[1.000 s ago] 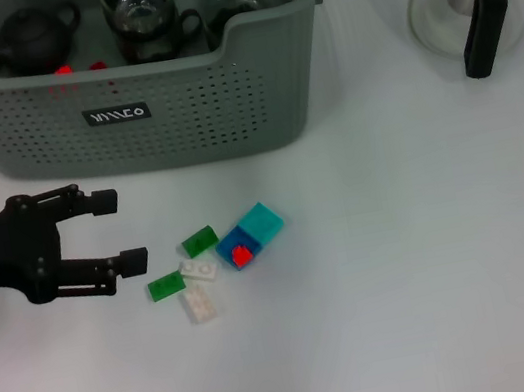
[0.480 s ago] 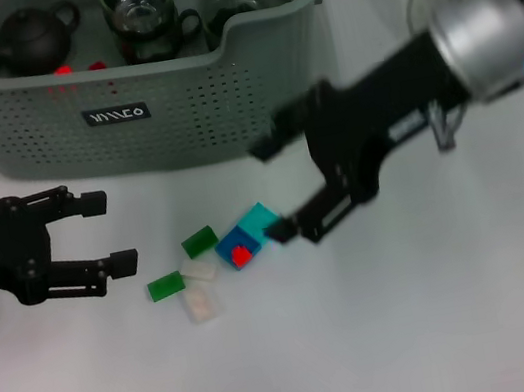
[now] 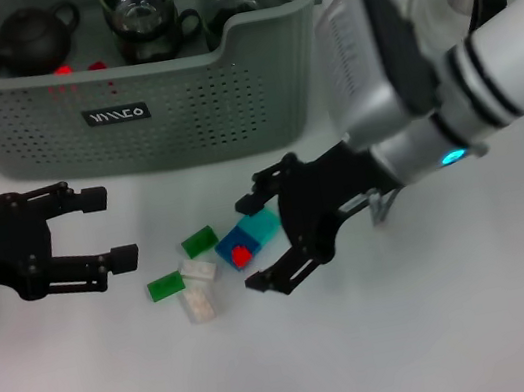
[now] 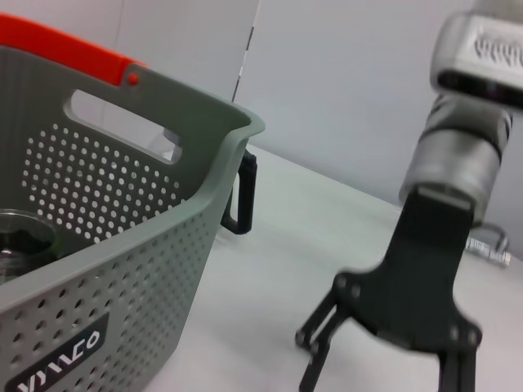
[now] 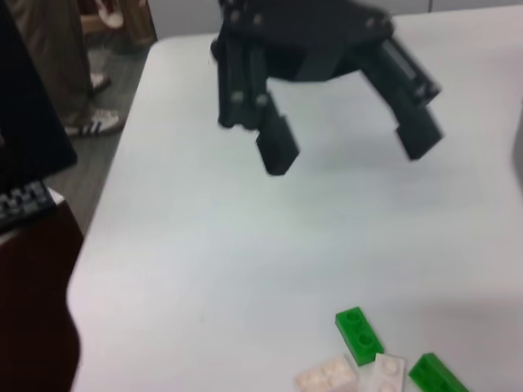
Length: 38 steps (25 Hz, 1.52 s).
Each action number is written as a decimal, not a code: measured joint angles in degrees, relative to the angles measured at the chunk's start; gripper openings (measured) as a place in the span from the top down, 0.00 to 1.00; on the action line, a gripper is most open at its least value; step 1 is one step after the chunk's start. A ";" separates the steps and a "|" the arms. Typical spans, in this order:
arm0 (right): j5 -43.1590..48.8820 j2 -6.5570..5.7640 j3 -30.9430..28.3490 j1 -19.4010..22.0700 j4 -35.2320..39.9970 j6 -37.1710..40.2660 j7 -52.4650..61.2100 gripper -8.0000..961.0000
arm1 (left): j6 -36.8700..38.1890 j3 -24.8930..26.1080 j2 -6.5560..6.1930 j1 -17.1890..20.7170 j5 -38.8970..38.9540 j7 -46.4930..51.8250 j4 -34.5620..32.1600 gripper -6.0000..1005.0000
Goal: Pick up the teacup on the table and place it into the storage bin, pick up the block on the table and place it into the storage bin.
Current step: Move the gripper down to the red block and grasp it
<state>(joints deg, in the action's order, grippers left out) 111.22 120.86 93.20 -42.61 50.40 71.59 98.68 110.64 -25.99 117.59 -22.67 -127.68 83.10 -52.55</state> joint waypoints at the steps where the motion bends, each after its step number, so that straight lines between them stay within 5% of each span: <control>1: -0.72 -0.02 1.99 -0.05 -0.27 -1.88 -0.41 0.03 | 0.01 0.00 0.05 0.00 0.01 0.01 0.00 0.08; 6: -1.56 0.03 9.02 -0.14 -0.42 -8.40 -0.58 0.03 | 0.01 0.04 0.26 0.01 0.03 0.21 0.00 0.08; 16: -1.77 0.19 16.64 -0.06 -0.48 -17.19 0.33 0.22 | -0.19 0.06 0.36 0.33 0.00 0.33 0.06 0.08; 22: -2.39 0.32 18.63 0.12 -0.48 -20.25 0.35 0.37 | -0.24 0.06 0.36 0.35 -0.01 0.50 0.09 0.08; 38: -2.61 0.34 19.30 -0.19 -1.71 -20.86 0.37 0.56 | -0.82 -0.20 0.36 0.10 -0.03 0.49 0.71 0.09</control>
<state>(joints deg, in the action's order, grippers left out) 108.62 121.20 112.50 -42.81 48.69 50.74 99.05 109.82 -26.19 117.95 -22.57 -127.71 83.59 -51.85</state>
